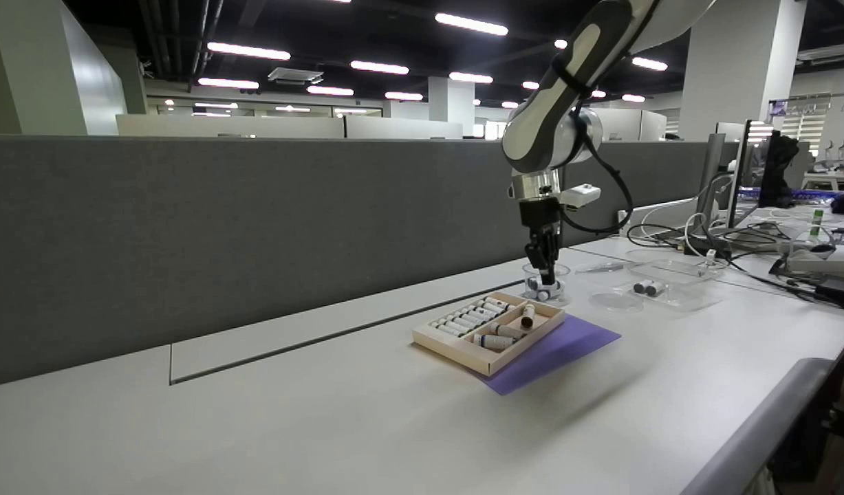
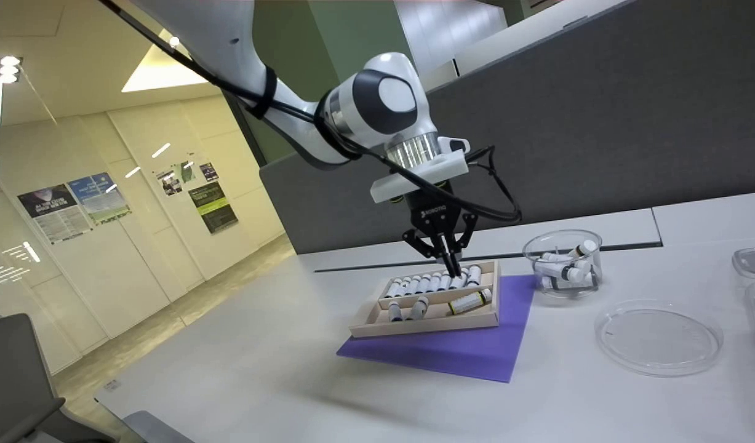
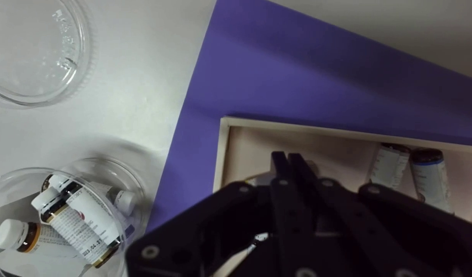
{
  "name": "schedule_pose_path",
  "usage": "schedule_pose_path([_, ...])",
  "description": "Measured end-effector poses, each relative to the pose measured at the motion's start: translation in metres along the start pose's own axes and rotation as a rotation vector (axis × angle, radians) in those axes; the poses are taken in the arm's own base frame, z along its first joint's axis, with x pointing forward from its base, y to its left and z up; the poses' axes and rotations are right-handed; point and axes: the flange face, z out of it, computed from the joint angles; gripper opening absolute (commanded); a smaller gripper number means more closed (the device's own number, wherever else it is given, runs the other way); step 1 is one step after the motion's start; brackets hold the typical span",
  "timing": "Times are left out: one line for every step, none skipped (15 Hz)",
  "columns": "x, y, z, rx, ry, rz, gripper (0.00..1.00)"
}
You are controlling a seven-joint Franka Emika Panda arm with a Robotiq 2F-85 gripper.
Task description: Remove one object from the bottom part of the tray and place it on the table
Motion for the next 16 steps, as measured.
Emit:
schedule_pose_path([0.0, 0.0, 0.0, 0.0, -0.001, 0.0, 0.0])
schedule_pose_path([0.0, 0.0, 0.0, 0.0, -0.001, 0.0, 0.0])
schedule_pose_path([0.0, 0.0, -0.001, 0.0, -0.002, 0.001, 0.0])
schedule_pose_path([0.0, 0.0, -0.001, 0.0, -0.002, 0.001, 0.0])
schedule_pose_path([0.0, 0.0, 0.0, 0.003, -0.001, -0.001, 0.0])
schedule_pose_path([0.001, -0.001, 0.002, 0.009, -0.001, 0.0, 0.0])
schedule_pose_path([0.001, -0.002, 0.005, 0.017, -0.001, 0.001, 0.0])
schedule_pose_path([0.003, -0.002, 0.009, 0.028, -0.001, 0.002, 0.0])
schedule_pose_path([0.004, -0.002, 0.014, 0.037, -0.002, 0.003, 0.0])
schedule_pose_path([0.007, -0.002, 0.019, 0.047, -0.002, 0.005, 0.0])
schedule_pose_path([0.009, -0.001, 0.024, 0.057, 0.0, 0.009, 0.0])
schedule_pose_path([0.013, 0.0, 0.029, 0.064, 0.007, 0.01, 0.0])
schedule_pose_path([0.016, 0.0, 0.034, 0.074, 0.014, 0.012, 0.0])
schedule_pose_path([0.019, 0.0, 0.038, 0.082, 0.02, 0.013, 0.0])
schedule_pose_path([0.023, 0.0, 0.041, 0.093, 0.028, 0.013, 0.0])
schedule_pose_path([0.025, 0.0, 0.044, 0.106, 0.033, 0.01, 0.0])
